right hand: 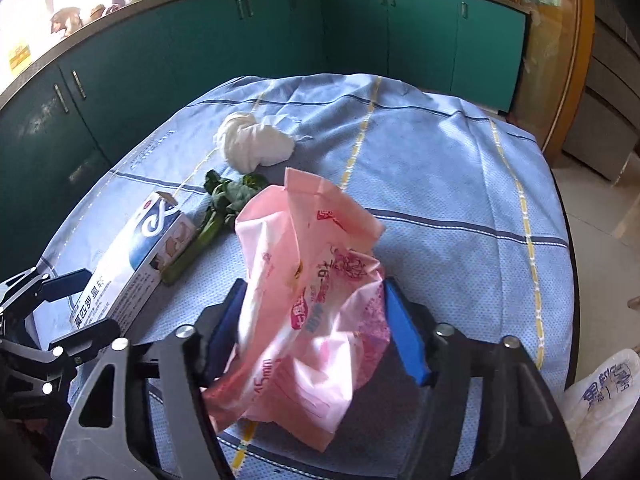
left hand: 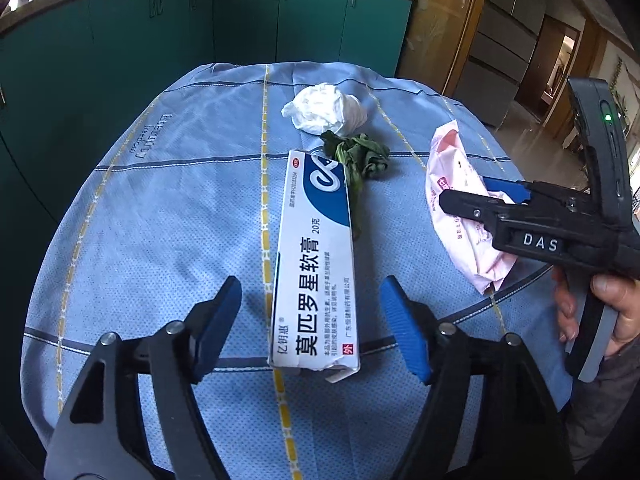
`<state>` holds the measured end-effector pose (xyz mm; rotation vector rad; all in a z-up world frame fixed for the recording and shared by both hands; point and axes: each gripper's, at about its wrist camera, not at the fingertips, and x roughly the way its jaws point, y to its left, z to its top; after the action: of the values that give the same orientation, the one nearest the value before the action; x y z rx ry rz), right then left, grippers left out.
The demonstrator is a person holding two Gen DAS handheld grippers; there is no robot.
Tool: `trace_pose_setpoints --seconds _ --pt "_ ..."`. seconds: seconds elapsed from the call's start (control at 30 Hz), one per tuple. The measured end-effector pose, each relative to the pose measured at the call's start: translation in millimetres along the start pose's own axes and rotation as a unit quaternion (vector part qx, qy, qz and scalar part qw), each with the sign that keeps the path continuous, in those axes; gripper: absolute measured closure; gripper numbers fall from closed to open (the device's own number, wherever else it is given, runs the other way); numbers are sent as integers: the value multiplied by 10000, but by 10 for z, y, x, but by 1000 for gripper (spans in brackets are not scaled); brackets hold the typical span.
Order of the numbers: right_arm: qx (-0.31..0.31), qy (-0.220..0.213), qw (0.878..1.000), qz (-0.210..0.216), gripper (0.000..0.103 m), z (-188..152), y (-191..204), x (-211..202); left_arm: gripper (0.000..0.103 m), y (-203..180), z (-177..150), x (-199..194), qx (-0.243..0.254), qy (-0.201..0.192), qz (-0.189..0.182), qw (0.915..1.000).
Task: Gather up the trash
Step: 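Grasp the white ointment box with the left tool while the right tool holds the pink bag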
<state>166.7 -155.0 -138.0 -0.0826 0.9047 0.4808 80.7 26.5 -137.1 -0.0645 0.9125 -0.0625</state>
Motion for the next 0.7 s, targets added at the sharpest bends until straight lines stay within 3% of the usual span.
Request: trace_pose_setpoints --seconds 0.1,0.17,0.27,0.43,0.7 --pt "-79 -21 9999 88 47 -2 41 -13 31 -33 13 24 21 -4 25 10000" --pt "-128 -25 9998 136 48 -9 62 -17 46 -62 20 58 62 64 17 10000" --pt "-146 -20 9998 123 48 -10 77 0 61 -91 8 94 139 136 62 9998" --pt "-100 -16 9999 133 48 -10 64 6 63 -60 8 88 129 114 58 9998" --pt "-81 -77 9999 125 48 -9 57 -14 63 28 50 -173 42 -246 152 9996"
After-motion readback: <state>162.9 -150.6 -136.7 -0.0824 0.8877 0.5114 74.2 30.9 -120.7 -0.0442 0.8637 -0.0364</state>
